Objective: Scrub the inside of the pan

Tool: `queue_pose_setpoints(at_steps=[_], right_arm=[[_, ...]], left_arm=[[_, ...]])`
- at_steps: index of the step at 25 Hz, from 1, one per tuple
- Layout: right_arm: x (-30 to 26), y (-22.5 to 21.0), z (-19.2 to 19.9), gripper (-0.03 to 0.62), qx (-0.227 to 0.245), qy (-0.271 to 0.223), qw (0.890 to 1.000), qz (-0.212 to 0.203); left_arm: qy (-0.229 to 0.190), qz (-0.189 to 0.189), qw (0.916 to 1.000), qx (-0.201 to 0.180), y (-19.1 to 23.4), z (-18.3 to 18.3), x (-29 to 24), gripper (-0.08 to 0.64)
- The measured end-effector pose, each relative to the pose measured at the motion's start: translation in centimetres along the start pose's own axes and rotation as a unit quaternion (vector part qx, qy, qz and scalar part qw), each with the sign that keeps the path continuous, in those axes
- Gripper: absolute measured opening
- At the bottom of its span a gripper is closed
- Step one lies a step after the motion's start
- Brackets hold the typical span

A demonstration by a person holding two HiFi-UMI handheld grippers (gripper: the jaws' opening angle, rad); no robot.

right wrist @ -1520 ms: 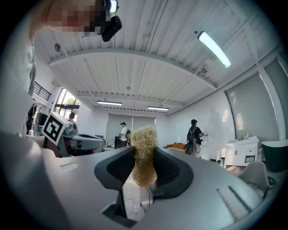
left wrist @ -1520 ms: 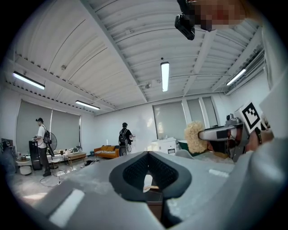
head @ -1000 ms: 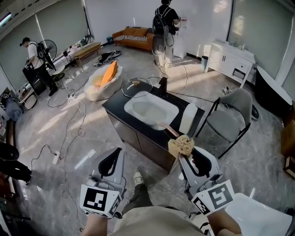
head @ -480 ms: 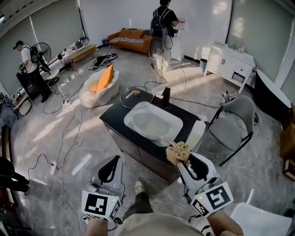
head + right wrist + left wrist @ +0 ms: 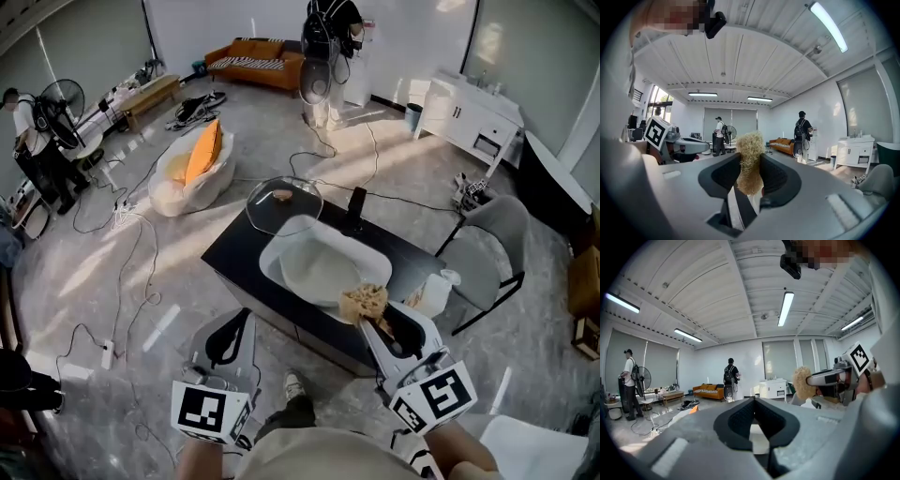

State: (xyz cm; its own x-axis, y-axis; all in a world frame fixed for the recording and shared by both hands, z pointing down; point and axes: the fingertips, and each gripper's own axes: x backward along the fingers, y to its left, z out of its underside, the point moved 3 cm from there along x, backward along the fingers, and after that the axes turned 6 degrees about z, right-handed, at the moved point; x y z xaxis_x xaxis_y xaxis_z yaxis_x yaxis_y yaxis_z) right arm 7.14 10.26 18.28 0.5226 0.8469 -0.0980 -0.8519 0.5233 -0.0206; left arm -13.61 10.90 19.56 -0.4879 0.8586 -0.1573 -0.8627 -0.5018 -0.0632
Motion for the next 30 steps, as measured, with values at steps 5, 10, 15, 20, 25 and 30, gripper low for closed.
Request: queue_pose_setpoints(at_steps=[5,10,15,20,25,30], right_arm=[[-6.3,0.1,-0.3,0.131,-0.007,0.013,1.000,0.010],[-10.8,0.2,-0.3,0.132,-0.005,0.016,1.000,0.019],[-13.1,0.3,0.4,0.132,-0.007,0.030,0.999,0.027],[-14.4,-1.2,1.3,0.132,-0.009,0.045,0.998,0.037],[-15.7,-3.0,1.9,0.132,-0.016,0.055,0.998,0.032],[-17.0,-6.0,3.1,0.132,-0.029,0.069,0.997,0.022]], left_arm=[[0.012,0.021,0.9997,-0.002,5.1,0.3,-3.5,0.002],[0.019,0.036,0.9992,-0.006,9.0,0.9,-6.4,0.002],[0.029,0.042,0.9987,-0.006,11.3,2.2,-8.3,0.002],[0.038,0.049,0.9981,0.005,11.7,3.3,-10.0,0.002],[0.049,0.052,0.9974,0.013,11.6,3.6,-11.7,0.002],[0.061,0.037,0.9972,0.020,11.4,3.7,-13.6,0.002]])
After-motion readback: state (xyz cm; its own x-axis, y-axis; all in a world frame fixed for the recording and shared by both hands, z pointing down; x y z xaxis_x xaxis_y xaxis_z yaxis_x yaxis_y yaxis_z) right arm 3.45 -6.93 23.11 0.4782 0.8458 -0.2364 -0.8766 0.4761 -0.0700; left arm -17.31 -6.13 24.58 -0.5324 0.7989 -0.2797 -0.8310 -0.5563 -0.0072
